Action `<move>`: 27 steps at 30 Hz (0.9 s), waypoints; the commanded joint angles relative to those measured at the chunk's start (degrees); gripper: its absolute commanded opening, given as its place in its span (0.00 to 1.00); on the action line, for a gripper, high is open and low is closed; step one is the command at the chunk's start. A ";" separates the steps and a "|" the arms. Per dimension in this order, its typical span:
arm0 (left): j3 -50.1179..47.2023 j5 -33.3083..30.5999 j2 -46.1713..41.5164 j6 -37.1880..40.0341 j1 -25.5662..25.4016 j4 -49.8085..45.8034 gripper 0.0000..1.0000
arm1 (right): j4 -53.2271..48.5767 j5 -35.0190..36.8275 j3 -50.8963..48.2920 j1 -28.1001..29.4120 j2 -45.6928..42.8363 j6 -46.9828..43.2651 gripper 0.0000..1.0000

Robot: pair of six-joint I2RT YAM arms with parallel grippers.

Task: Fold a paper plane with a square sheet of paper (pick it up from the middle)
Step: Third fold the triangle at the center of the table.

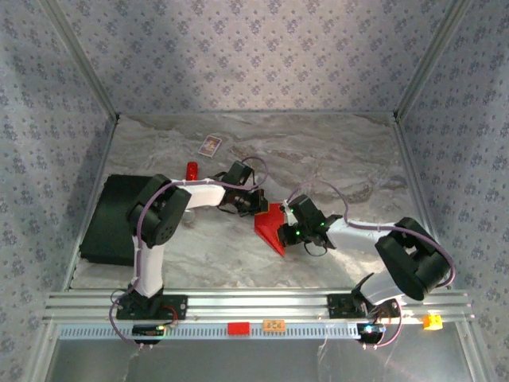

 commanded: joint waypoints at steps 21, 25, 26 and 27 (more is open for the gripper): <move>1.53 -6.56 -6.90 1.42 1.59 -2.56 0.36 | -1.25 2.32 2.47 -0.60 4.02 0.20 0.01; -2.21 -8.21 -12.08 -0.21 2.03 -0.69 0.37 | -0.89 2.30 3.19 -0.96 5.10 -0.02 0.01; -3.32 -8.43 -13.21 -0.70 2.12 -0.25 0.37 | -0.83 2.20 3.47 -1.06 5.37 -0.13 0.01; -4.55 -8.27 -14.34 -1.14 2.25 0.16 0.34 | -0.79 2.02 3.67 -1.15 5.57 -0.21 0.01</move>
